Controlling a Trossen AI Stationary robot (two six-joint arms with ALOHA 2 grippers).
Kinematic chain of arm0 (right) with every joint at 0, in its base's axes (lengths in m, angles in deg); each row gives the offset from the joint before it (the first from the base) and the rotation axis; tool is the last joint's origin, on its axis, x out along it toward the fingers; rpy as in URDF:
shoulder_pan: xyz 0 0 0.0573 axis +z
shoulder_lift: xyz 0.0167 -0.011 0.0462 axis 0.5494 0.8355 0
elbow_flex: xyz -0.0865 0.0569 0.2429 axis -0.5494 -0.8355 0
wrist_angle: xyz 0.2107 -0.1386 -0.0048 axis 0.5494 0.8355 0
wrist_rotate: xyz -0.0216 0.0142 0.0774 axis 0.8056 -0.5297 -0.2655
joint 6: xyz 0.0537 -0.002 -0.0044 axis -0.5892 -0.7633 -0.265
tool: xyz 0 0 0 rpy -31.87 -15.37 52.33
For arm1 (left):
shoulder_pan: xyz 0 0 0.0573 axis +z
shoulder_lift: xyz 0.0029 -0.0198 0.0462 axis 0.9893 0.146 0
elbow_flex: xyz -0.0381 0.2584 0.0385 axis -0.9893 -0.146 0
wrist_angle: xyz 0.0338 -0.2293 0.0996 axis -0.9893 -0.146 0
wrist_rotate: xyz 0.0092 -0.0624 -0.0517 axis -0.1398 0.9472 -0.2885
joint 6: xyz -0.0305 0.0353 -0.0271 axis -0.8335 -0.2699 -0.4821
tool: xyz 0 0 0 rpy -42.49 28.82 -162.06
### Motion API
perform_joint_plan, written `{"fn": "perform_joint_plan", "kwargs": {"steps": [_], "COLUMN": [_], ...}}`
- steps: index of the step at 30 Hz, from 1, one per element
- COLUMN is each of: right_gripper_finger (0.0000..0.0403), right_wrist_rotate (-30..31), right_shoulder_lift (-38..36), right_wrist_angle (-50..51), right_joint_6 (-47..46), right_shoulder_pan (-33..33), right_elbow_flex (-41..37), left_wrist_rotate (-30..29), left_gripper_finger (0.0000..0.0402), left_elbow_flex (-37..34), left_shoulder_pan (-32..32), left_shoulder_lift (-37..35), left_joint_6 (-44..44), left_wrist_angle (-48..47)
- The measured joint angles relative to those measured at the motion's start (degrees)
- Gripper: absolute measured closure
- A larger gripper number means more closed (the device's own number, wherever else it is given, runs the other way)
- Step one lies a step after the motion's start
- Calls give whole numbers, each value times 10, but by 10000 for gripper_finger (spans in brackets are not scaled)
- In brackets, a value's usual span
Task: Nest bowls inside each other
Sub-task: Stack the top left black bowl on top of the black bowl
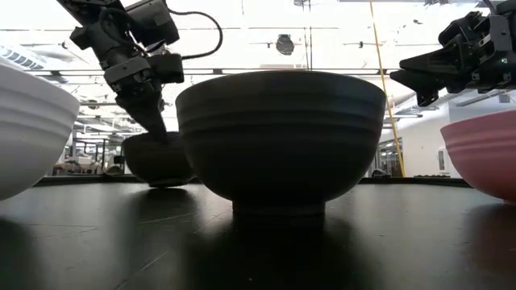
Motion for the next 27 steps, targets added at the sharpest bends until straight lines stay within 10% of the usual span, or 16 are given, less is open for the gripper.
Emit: {"fn": "perform_joint_plan", "kwargs": {"steps": [11,27], "right_gripper_finger": [250,250], "right_wrist_rotate": [-2,-4], "right_shoulder_lift": [6,16], "right_wrist_angle": [0,0], "right_joint_6": [-5,-5], "right_shoulder_pan": [0,0], "right_elbow_flex": [0,0], "left_wrist_rotate": [-62,-109], "left_gripper_finger": [396,396], "left_elbow_flex": [0,-48], "left_shoulder_pan": [-39,-129], "left_shoulder_lift": [-20,-242], "left_joint_6": [64,73], "left_wrist_angle": [63,79]}}
